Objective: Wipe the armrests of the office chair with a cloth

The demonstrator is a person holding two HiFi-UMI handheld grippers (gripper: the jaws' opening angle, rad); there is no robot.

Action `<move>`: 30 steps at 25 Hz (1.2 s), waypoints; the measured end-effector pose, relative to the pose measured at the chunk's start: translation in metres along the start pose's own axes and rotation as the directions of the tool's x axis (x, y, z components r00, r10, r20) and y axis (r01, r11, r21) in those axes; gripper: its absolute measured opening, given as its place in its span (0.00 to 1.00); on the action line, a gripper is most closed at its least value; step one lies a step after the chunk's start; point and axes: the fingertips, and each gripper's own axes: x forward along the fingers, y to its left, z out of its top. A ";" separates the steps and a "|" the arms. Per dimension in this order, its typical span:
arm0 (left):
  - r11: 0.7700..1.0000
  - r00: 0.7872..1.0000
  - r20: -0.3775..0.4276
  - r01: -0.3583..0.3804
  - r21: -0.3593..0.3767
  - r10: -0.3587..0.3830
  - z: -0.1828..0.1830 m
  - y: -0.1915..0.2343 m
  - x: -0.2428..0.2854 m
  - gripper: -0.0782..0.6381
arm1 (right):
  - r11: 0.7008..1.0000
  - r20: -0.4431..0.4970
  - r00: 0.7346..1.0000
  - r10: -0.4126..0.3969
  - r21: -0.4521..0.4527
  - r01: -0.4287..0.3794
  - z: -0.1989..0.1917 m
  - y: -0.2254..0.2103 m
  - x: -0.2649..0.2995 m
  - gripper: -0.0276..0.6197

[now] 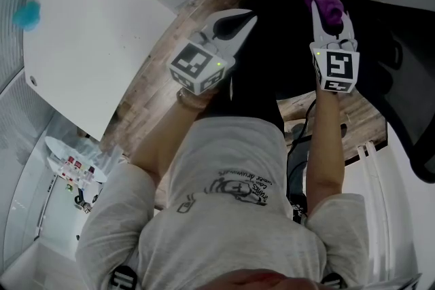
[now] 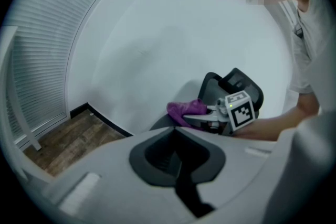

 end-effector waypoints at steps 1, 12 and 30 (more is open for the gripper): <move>1.000 1.000 0.001 -0.001 0.001 0.001 0.000 0.000 -0.001 0.11 | 1.000 0.002 1.000 0.007 -0.002 -0.007 0.001 0.003 0.000 0.09; 1.000 1.000 0.000 0.002 0.004 -0.002 -0.006 0.001 -0.012 0.11 | 0.997 0.023 0.996 0.081 -0.002 -0.081 0.009 0.049 0.005 0.09; 1.000 1.000 0.010 -0.008 0.010 0.008 -0.008 0.005 -0.036 0.11 | 0.946 0.055 0.945 0.323 -0.046 -0.321 0.021 0.176 0.006 0.09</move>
